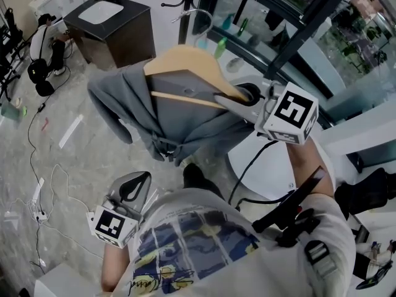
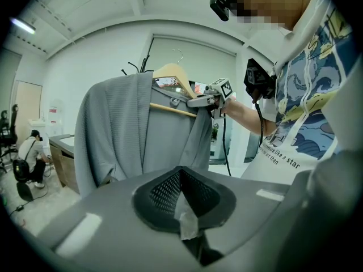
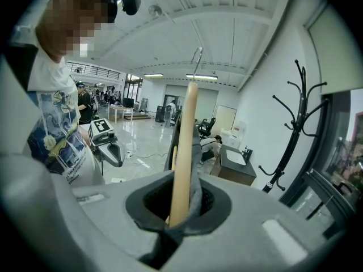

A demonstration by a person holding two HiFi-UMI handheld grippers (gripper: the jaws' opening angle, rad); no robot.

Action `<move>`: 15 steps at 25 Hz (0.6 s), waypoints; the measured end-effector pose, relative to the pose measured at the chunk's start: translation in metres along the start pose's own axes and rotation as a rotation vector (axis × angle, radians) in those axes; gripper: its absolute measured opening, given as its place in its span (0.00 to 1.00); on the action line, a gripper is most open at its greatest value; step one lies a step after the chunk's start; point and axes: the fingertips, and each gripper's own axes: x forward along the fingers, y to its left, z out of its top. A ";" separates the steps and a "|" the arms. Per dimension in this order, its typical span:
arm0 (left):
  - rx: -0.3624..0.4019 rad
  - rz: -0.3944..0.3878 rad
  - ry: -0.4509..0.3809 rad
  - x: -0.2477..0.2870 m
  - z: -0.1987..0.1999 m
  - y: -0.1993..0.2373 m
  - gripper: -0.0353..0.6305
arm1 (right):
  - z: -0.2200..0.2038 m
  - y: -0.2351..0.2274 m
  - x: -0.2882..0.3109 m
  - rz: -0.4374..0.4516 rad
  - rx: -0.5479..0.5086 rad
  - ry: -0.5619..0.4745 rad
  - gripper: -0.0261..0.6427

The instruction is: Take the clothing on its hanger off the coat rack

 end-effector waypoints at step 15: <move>-0.016 0.032 -0.007 -0.006 0.003 0.018 0.06 | -0.004 0.003 0.017 0.006 -0.004 0.018 0.06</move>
